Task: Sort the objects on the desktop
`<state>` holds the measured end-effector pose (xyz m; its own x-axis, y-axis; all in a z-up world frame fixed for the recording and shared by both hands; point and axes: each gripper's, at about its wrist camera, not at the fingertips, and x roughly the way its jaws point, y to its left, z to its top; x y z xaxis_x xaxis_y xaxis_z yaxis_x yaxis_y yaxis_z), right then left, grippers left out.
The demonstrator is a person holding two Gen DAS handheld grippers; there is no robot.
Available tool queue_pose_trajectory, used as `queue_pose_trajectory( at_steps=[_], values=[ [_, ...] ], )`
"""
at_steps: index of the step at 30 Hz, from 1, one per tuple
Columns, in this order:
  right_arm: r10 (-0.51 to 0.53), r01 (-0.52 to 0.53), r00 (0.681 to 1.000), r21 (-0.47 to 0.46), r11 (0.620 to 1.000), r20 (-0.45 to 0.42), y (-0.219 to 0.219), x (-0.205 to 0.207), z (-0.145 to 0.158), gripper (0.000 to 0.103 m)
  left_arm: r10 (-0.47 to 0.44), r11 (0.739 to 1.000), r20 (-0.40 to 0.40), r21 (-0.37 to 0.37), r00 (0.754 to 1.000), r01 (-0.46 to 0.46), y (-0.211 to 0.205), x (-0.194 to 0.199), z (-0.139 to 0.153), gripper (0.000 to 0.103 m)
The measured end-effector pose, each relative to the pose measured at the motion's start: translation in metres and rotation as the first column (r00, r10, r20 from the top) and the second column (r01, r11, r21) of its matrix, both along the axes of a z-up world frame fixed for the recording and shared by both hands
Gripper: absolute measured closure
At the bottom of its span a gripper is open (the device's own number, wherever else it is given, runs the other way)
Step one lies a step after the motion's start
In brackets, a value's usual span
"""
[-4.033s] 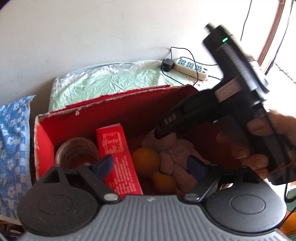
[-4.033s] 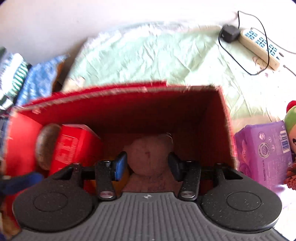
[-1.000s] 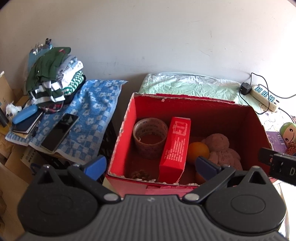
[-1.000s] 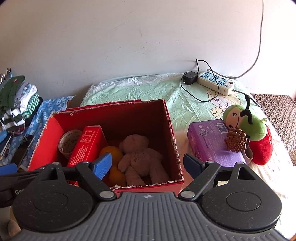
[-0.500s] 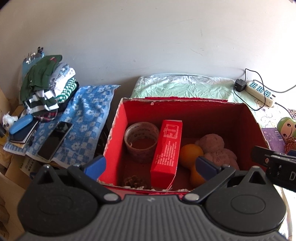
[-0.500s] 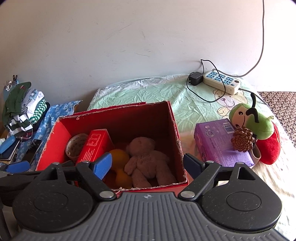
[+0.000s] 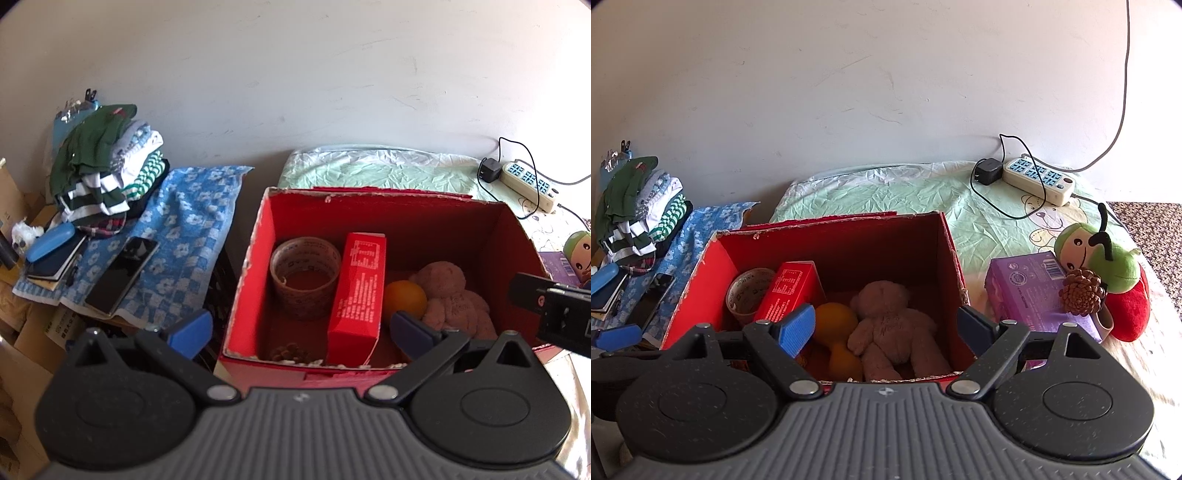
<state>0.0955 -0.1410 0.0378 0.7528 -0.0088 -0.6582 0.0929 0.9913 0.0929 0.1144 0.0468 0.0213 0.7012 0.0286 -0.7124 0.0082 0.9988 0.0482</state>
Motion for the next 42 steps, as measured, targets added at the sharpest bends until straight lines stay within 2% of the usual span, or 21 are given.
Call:
queue_pose_trajectory(
  at_steps=[8,20,29,42],
  values=[
    [0.007,-0.006,1.000,-0.022,1.000,0.010,0.006,-0.004,-0.006,0.017,-0.006,1.000,0.013,-0.002,1.000,0.006,0.002,-0.003,-0.003,0.000],
    [-0.030,0.030,1.000,0.018,0.999,0.008,-0.002,-0.012,-0.014,0.021,-0.027,1.000,-0.012,-0.001,1.000,0.027,-0.004,-0.003,-0.010,0.000],
    [-0.043,0.043,0.999,0.011,0.999,0.015,-0.004,-0.010,-0.028,0.025,-0.041,0.999,-0.029,0.030,0.999,0.042,-0.012,-0.002,-0.021,0.000],
    [-0.022,0.021,1.000,0.030,0.999,0.021,-0.007,-0.007,-0.032,0.028,-0.047,0.998,-0.033,0.029,0.998,0.048,-0.014,0.003,-0.021,0.000]
  ],
)
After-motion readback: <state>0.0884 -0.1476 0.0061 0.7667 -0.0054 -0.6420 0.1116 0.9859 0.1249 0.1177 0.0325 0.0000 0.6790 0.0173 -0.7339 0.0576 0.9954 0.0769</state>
